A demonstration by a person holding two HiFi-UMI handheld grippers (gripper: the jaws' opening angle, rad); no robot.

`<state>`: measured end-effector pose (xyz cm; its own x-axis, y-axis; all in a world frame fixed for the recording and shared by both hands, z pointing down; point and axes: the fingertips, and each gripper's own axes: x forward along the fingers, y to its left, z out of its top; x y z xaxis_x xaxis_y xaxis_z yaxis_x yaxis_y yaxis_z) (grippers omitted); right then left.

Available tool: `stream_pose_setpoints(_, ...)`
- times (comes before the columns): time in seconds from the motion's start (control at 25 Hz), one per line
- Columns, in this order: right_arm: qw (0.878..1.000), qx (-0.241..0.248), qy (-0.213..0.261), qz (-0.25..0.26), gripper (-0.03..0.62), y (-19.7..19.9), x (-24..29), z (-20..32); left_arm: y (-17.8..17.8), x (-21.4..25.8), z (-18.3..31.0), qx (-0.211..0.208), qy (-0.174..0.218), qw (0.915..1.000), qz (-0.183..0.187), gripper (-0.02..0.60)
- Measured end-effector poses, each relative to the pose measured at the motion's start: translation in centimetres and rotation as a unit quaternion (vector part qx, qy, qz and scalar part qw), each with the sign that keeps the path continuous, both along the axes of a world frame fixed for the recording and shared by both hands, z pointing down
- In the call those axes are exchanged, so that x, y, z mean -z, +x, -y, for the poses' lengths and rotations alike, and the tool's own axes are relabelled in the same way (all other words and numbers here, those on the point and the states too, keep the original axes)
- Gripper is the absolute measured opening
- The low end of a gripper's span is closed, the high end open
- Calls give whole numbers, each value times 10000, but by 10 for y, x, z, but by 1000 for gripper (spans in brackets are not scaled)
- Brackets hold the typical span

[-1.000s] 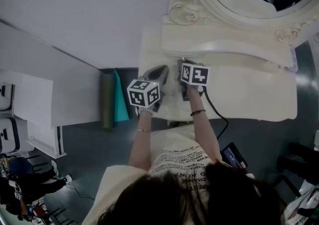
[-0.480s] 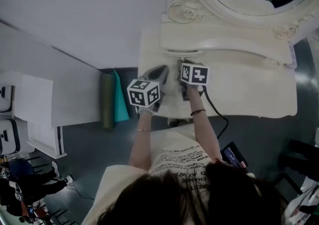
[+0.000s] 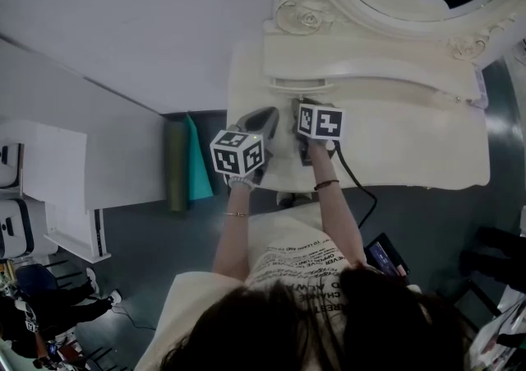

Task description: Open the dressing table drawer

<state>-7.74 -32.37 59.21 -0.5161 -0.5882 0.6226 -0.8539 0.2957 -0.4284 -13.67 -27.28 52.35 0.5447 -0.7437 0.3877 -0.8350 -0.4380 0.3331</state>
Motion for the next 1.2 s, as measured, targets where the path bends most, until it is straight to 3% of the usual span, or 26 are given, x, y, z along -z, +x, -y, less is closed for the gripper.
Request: stream_pose_setpoints(1.2, 9999, -133, 52, 8, 101, 1, 1, -22, 3, -2, -19, -296, 13, 9996, 1, -2)
